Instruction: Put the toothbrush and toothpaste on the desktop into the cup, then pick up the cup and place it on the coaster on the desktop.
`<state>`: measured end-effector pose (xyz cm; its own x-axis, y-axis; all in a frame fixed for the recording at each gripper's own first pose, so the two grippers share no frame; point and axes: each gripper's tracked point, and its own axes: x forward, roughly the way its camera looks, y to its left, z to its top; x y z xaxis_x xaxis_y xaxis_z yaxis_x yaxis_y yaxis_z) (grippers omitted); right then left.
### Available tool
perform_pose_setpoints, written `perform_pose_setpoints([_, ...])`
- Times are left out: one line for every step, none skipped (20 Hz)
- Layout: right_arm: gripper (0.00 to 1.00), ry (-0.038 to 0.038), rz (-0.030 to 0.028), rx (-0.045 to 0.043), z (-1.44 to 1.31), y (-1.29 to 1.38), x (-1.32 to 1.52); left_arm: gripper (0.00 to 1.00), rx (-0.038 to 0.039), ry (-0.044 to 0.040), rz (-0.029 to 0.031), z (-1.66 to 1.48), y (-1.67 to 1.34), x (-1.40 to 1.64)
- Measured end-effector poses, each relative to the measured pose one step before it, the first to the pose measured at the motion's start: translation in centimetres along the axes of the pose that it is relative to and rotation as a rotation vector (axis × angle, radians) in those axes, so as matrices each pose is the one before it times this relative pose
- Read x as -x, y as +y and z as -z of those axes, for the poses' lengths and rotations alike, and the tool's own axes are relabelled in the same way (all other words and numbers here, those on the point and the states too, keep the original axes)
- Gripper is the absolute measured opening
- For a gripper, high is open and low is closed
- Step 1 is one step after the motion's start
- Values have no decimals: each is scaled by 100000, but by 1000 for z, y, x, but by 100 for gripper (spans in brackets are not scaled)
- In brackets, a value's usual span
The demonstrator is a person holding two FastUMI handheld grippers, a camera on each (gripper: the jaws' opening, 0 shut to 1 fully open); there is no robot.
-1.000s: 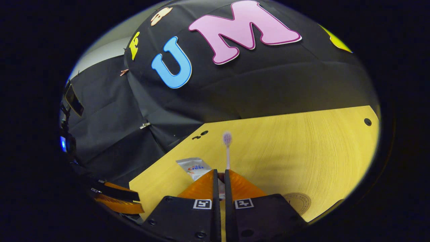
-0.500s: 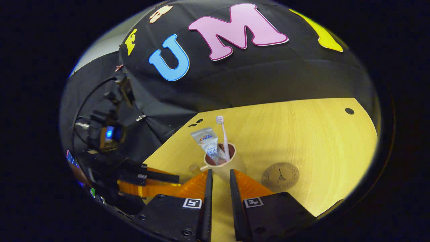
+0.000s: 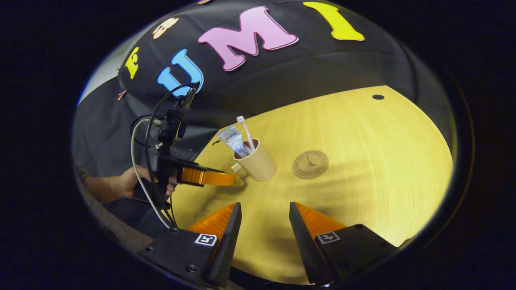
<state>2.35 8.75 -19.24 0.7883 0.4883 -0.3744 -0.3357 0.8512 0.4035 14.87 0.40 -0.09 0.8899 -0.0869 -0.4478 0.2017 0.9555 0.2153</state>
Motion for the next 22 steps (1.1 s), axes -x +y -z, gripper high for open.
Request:
perform_pose_setpoints([74, -156, 1440, -1901, 209, -544, 503, 63, -1436, 1730, 169, -266, 51, -472])
perform_pose_setpoints([74, -148, 1472, -1816, 282, -579, 474, 63, -1459, 1824, 22, -100, -4, -514])
perform_pose_setpoints([74, -313, 1349, -1724, 122, -419, 371, 63, -1255, 2488, -867, -66, 182, -497])
perform_pose_setpoints([74, -629, 1430, -1896, 123, -574, 306, 63, -1357, 2835, -803, 4, 257, -433])
perform_pose_setpoints([74, -905, 1283, -2158, -113, -439, 179, 63, -1131, 1734, -1237, -63, 344, -328])
perform_pose_setpoints([74, -739, 1292, -2268, 44, -358, 250, 63, -1018, 1239, -649, -158, 212, -308])
perform_pose_setpoints([74, -602, 1233, -2120, 164, -469, 30, 63, -758, 1277, -191, -184, 155, -144])
perform_pose_setpoints([74, -554, 1462, -1793, 213, -456, 239, 63, -395, 1567, 15, -125, 121, -190])
perform_pose_setpoints([74, -489, 1128, -1799, 246, -408, 263, 63, -450, 1403, 400, -27, 2, -171])
perform_pose_setpoints([74, -288, 1064, -1641, 296, -213, 258, 62, -464, 1428, 539, -61, -102, -239])
perform_pose_setpoints([74, -85, 994, -1566, 252, -362, 180, 54, -405, 943, 396, -87, 30, -164])
perform_pose_setpoints([74, -93, 752, -1400, 396, -253, 374, 61, -328, 1023, 339, -34, -135, -191])
perform_pose_setpoints([74, -341, 798, -1011, 142, -291, 102, 60, -436, 883, 396, -81, -73, -240])
perform_pose_setpoints([74, -338, 681, -879, 119, -300, 353, 65, -523, 1273, 305, 95, -186, -317])
perform_pose_setpoints([74, -382, 538, -828, -40, -211, 202, 58, -369, 882, 458, -5, -87, -259])
perform_pose_setpoints([74, -422, 586, -633, -34, -160, 154, 50, -382, 1164, 685, 46, -252, -312])
perform_pose_setpoints([74, -452, 290, -410, 10, -179, 114, 45, -351, 1484, 121, 109, -131, -202])
perform_pose_setpoints([74, -302, 411, -167, 73, -35, 133, 40, -435, 662, -618, 78, 15, -589])
perform_pose_setpoints([74, -29, 298, -193, 53, -188, 15, 34, -444, -9, -503, -164, -16, 243])
perform_pose_setpoints([74, -103, 195, -285, 144, -56, 218, 33, -686, -113, -216, -74, -31, 13])
perform_pose_setpoints([74, 67, 137, -365, 69, -128, 68, 36, -704, 220, 51, -86, 89, 105])
perform_pose_setpoints([74, 35, 118, -416, 117, -49, 110, 33, -479, 112, 12, -30, 16, 2])
